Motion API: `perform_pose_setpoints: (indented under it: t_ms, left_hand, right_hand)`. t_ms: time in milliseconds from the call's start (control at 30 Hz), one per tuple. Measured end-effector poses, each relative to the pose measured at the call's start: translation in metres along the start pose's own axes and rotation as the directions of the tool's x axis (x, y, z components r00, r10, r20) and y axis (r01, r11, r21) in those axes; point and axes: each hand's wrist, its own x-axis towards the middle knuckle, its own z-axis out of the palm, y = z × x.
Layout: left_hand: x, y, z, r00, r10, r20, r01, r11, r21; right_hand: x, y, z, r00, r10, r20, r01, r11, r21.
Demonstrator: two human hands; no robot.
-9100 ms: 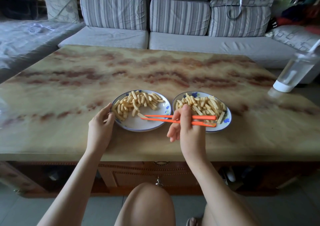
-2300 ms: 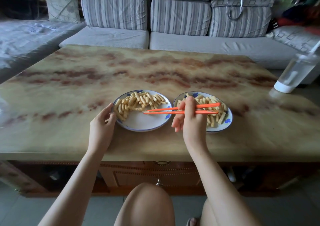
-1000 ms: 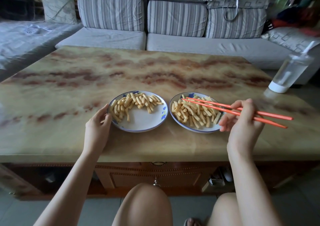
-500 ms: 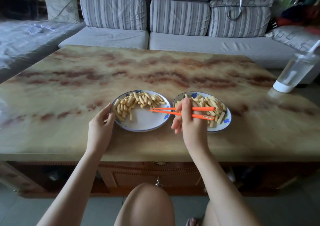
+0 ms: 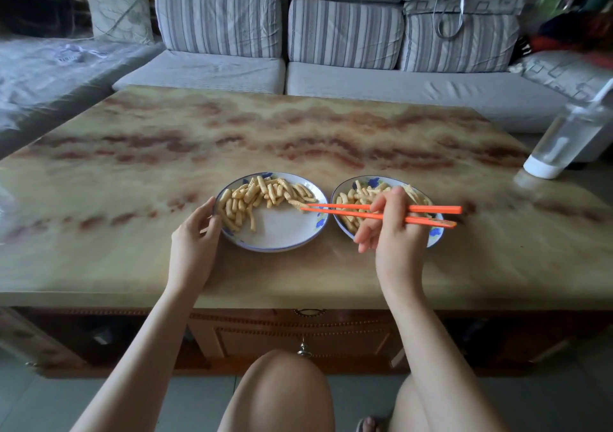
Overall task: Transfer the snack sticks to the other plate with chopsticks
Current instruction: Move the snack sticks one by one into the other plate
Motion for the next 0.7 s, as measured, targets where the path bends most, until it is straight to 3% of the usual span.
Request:
perform_pose_setpoints:
  t_ms: [400, 700]
  left_hand:
    - [0.001, -0.002, -0.001, 1.0, -0.01, 0.012, 0.01, 1.0, 0.007]
    - [-0.001, 0.002, -0.001, 1.0, -0.011, 0.004, 0.011, 1.0, 0.003]
  right_hand:
    - [0.018, -0.012, -0.053, 0.944, -0.054, -0.325, 0.062, 0.998, 0.017]
    - [0.019, -0.007, -0.061, 0.941, -0.089, -0.327, 0.071, 0.995, -0.065]
